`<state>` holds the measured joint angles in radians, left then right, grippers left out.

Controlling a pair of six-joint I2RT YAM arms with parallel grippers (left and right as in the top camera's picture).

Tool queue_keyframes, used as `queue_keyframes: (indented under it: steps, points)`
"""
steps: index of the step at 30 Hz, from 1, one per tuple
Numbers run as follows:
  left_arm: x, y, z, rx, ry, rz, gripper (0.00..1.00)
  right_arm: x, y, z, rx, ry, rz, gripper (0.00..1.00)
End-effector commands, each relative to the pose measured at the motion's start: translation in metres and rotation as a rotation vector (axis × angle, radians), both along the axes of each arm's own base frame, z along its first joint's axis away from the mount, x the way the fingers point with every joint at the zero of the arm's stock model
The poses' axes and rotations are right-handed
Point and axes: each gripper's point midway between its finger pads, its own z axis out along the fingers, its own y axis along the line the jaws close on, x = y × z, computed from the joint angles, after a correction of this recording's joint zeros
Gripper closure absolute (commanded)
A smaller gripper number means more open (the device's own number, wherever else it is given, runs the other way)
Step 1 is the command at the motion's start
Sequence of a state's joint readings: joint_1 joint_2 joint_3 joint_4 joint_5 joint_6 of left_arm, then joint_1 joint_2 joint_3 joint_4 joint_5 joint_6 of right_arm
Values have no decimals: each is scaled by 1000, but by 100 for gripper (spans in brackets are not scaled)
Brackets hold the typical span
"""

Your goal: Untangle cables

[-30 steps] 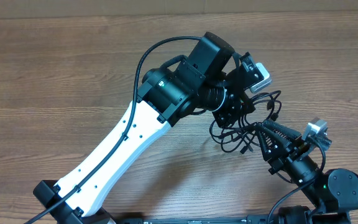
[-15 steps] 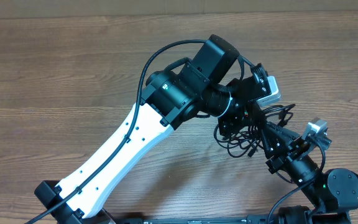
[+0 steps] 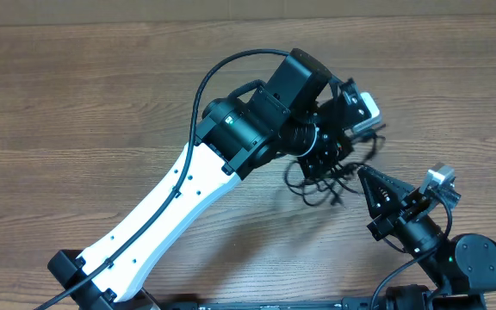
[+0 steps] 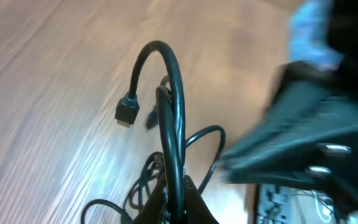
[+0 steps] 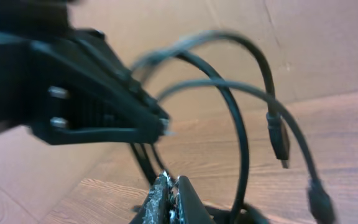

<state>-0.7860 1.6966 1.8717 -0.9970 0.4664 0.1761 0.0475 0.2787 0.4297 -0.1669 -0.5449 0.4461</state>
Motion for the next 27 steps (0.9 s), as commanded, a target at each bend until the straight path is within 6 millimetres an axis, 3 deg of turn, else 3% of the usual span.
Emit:
queue_keyframes:
  steps: [1, 6, 11, 12, 14, 15, 19, 27]
  points:
    - [21, 13, 2, 48, -24, 180, 96, -9, 8, 12, 26, -36, 62, 96]
    - [20, 13, 1, 52, -19, 181, 96, -19, 18, 27, 42, -94, 139, 96]
    - [16, 11, 2, 39, -5, 160, 96, -15, 14, 22, 45, -68, 109, 96]
    - [14, 10, 3, 34, -4, 145, 96, -13, 12, 20, 46, -58, 95, 91]
    - [10, 7, 4, 25, -6, 112, 96, -8, 7, 15, 50, -32, 57, 64]
    - [8, 6, 5, 20, -6, 93, 96, -5, 4, 11, 52, -13, 30, 55]
    - [1, 4, 6, 10, -4, 45, 96, 3, -7, -2, 53, 48, -49, 34]
    - [-20, -5, 13, -57, 71, -52, 96, 4, -8, -3, 53, 51, -54, 33]
